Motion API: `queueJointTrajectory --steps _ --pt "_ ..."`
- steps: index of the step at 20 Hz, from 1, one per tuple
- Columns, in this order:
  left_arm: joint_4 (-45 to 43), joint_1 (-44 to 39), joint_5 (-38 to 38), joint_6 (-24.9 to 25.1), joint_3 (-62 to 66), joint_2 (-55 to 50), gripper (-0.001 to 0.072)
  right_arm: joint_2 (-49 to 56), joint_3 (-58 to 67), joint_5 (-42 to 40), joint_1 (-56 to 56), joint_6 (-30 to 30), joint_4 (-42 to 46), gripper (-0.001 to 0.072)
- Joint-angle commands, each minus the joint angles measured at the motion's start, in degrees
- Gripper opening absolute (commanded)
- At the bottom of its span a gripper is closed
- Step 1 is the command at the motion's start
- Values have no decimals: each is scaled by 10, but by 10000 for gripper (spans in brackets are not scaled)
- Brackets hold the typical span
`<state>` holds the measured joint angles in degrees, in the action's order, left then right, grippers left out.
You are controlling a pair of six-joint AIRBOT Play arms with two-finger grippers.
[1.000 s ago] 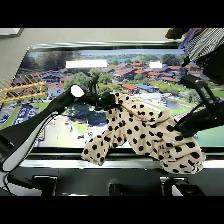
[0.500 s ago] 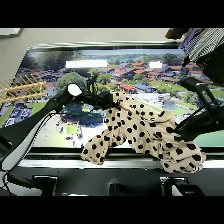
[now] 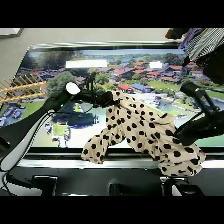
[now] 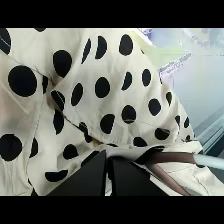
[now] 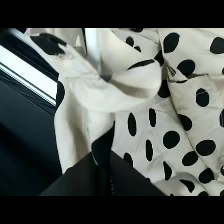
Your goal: Fold the clothes and pants, and hang the long-sleeved shirts on hangers.
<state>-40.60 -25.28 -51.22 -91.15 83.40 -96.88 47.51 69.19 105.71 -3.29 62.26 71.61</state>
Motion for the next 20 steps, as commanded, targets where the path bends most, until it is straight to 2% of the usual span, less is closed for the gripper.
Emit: queueJointTrajectory --steps 1,11,20 --pt "0 6 2 8 17 1 22 -1 -24 2 0 -12 5 23" --pt "0 8 -2 23 36 2 23 -1 -71 -13 0 -30 -5 22" --pt "1 8 -4 27 41 1 38 -4 -71 3 0 -14 -4 22"
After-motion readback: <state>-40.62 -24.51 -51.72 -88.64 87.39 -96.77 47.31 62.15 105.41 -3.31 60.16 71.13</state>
